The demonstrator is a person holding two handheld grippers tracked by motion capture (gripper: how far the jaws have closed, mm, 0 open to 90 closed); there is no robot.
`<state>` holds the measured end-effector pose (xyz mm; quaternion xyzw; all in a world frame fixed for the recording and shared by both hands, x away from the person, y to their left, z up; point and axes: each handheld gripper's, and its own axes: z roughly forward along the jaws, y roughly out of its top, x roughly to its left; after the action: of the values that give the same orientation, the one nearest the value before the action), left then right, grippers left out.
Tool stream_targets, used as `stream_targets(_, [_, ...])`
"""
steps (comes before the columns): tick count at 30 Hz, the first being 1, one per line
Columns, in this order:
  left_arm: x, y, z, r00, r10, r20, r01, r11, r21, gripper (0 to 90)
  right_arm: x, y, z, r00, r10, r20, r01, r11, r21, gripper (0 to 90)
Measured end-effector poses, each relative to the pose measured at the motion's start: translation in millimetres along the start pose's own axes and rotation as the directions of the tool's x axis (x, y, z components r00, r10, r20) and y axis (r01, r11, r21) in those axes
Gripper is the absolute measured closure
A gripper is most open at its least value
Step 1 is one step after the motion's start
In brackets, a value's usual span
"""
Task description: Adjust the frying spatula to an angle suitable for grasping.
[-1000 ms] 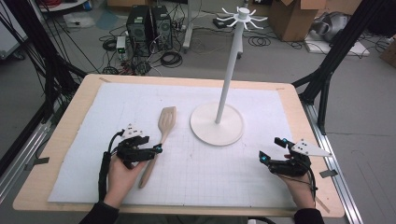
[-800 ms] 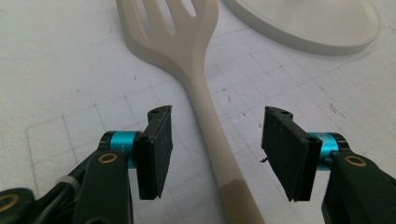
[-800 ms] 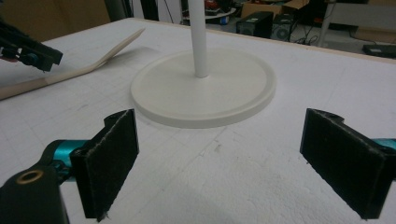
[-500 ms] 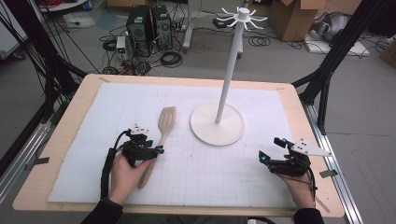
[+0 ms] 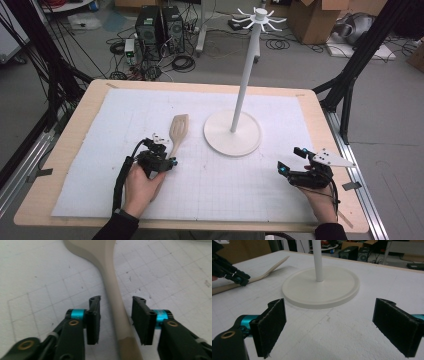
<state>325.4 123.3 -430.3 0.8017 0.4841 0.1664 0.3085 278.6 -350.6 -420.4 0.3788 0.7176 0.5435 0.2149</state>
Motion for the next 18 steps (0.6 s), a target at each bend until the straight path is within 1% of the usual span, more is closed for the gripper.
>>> stream_targets(1, [0.0,-0.3,-0.2,1.0,-0.001,-0.006,0.001,1.0,-0.002,62.0,0.0,0.0,0.0,1.0,0.0,0.0,0.0,1.0,0.0,10.7])
stream_targets(2, [0.1,-0.6,-0.1,1.0,-0.008,-0.003,0.008,1.0,-0.004,63.0,-0.2,0.0,0.0,1.0,0.0,-0.001,0.0,1.0,0.0,10.7])
stream_targets(5, [-1.7,0.2,0.0,0.9999,-0.009,-0.013,0.009,1.0,0.004,64.7,-0.7,-0.1,0.4,1.0,-0.003,-0.002,0.003,1.0,-0.002,10.7])
stream_targets(6, [-1.6,1.3,-0.3,0.9999,-0.013,-0.008,0.013,0.9998,0.014,65.4,-0.5,0.0,0.5,1.0,0.003,-0.005,-0.003,1.0,-0.001,10.7])
stream_targets(7, [0.2,4.4,-0.1,0.9998,-0.019,0.005,0.018,0.9991,0.038,65.7,-0.5,0.0,0.6,1.0,0.003,-0.007,-0.003,1.0,0.0,10.7])
stream_targets(8, [0.2,4.4,-0.1,0.9998,-0.019,0.005,0.018,0.9991,0.038,65.8,-0.5,0.0,0.6,1.0,0.003,-0.007,-0.003,1.0,0.0,10.7])
stream_targets(10, [-0.6,6.9,0.4,0.9999,-0.012,0.001,0.012,0.9983,0.057,65.9,-1.0,0.1,1.1,1.0,-0.001,-0.007,0.001,1.0,-0.004,10.7])
stream_targets(11, [-1.8,7.6,0.7,1.0,-0.002,-0.005,0.003,0.9982,0.06,66.2,-0.8,0.0,1.3,1.0,0.003,-0.009,-0.003,1.0,-0.001,10.7])
stream_targets(12, [-2.6,8.1,0.7,1.0,0.009,-0.004,-0.008,0.9978,0.065,70.1,-1.1,-0.2,1.6,1.0,0.0,-0.009,0.0,1.0,0.004,10.7])
stream_targets(13, [-3.9,8.2,0.6,0.9999,0.017,-0.001,-0.017,0.9977,0.066,70.1,-1.1,-0.2,1.6,1.0,0.0,-0.009,0.0,1.0,0.004,10.7])
stream_targets(14, [-5.4,8.4,0.7,0.9998,0.018,-0.009,-0.017,0.9977,0.066,72.2,-0.9,-0.2,1.8,1.0,0.0,-0.008,0.0,1.0,0.004,10.7])
stream_targets(15, [-5.5,8.7,0.7,0.9997,0.022,-0.01,-0.021,0.9975,0.068,72.2,-0.9,-0.2,1.8,1.0,0.0,-0.008,0.0,1.0,0.004,10.7])
stream_targets(18, [-3.6,8.9,0.4,0.9995,0.032,-0.001,-0.032,0.997,0.07,72.7,-0.8,-0.1,1.9,1.0,-0.001,-0.009,0.001,1.0,0.004,10.7])
